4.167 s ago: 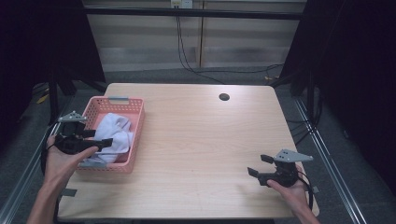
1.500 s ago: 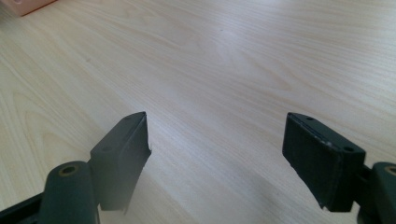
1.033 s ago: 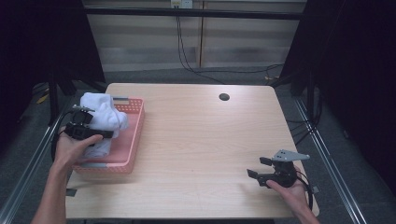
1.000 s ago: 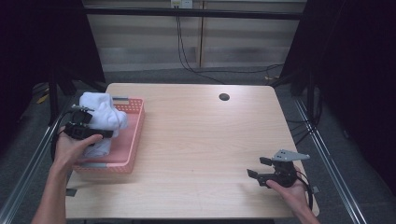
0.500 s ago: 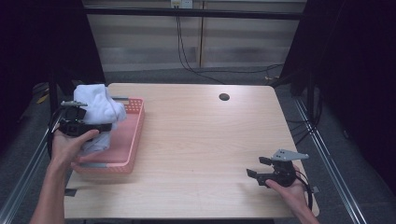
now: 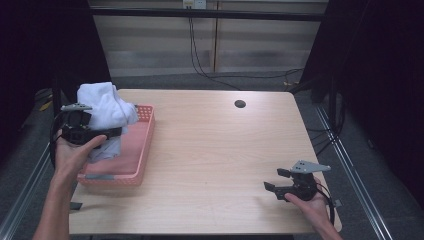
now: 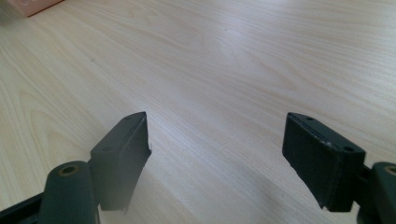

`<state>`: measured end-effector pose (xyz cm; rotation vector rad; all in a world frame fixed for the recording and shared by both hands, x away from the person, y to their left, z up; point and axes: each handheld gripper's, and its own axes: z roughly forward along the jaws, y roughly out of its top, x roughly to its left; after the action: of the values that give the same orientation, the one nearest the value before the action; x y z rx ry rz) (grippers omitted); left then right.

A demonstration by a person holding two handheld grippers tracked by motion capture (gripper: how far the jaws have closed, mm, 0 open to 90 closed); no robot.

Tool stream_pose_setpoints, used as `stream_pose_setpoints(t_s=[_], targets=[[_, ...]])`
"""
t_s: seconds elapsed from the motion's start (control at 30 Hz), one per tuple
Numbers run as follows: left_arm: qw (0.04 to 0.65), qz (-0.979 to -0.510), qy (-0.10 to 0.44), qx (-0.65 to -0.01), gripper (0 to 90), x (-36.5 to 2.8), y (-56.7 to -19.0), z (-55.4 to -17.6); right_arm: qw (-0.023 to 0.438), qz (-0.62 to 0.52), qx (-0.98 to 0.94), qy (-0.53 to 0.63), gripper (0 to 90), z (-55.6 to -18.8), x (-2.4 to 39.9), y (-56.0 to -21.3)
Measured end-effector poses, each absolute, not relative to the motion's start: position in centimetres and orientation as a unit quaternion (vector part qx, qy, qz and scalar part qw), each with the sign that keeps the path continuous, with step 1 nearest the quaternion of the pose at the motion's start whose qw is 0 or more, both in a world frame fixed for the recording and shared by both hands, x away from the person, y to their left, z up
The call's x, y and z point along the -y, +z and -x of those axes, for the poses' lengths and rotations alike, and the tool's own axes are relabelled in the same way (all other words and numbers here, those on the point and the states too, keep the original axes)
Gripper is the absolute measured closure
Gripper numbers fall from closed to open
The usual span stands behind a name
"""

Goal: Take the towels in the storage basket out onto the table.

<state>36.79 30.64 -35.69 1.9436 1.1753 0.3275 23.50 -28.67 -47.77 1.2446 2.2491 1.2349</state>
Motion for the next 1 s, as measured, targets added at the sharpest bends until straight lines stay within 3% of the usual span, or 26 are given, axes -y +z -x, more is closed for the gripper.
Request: stream_pose_setpoints(t_s=[0.33, 1.0], targets=[[0.428, -0.772, 0.135, -0.449, 44.0, -28.4, -34.9, -35.0, 0.142, -0.427, -0.781, 0.433, 22.4, -23.6, 28.7, -47.7], [0.433, -0.820, 0.114, -0.356, 43.3, -20.7, -34.5, -34.5, 0.139, -0.424, -0.779, 0.440, 20.6, -23.6, 28.8, -47.5]])
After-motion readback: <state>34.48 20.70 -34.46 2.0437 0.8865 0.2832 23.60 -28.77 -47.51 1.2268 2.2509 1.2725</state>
